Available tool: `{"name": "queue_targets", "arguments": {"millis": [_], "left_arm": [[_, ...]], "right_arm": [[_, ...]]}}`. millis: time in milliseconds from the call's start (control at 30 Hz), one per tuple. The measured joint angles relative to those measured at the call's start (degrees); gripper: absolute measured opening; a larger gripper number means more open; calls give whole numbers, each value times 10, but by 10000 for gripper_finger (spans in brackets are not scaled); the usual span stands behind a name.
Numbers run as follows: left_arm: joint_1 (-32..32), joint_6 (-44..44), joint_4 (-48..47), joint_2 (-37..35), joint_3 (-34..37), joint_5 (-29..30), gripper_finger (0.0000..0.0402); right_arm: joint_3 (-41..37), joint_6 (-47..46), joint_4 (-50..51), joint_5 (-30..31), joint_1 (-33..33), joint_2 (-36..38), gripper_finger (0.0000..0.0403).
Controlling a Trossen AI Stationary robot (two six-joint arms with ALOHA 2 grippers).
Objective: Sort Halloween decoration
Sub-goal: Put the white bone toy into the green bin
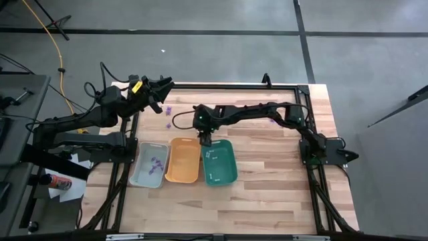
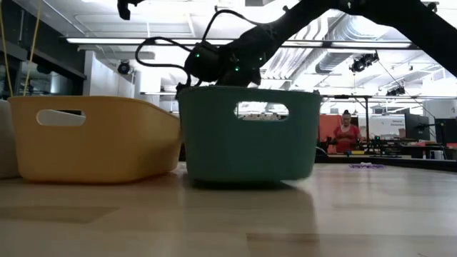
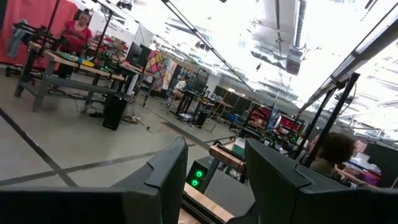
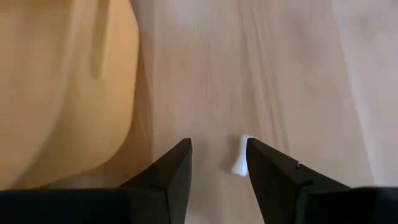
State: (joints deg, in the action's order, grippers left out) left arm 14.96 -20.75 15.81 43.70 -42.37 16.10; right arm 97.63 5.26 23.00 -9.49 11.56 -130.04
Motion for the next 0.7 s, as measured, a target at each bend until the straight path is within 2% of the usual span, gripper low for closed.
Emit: {"name": "queue_targets", "arguments": {"millis": [167,333,467,533,700], "left_arm": [[0,5,1,0,0,0,152],[0,6,4,0,0,0,152],[0,10,4,0,0,0,152],[0,10,4,0,0,0,152],[0,10,5,0,0,0,152]], "right_arm": [[0,-10,-2,-2,5,-5,149],[0,-30,-2,-46,9,-3,149],[34,-24,10,-55,10,-2,149],[49,-26,8,-34,14,0,149],[56,-52,10,89,40,0,149]]}}
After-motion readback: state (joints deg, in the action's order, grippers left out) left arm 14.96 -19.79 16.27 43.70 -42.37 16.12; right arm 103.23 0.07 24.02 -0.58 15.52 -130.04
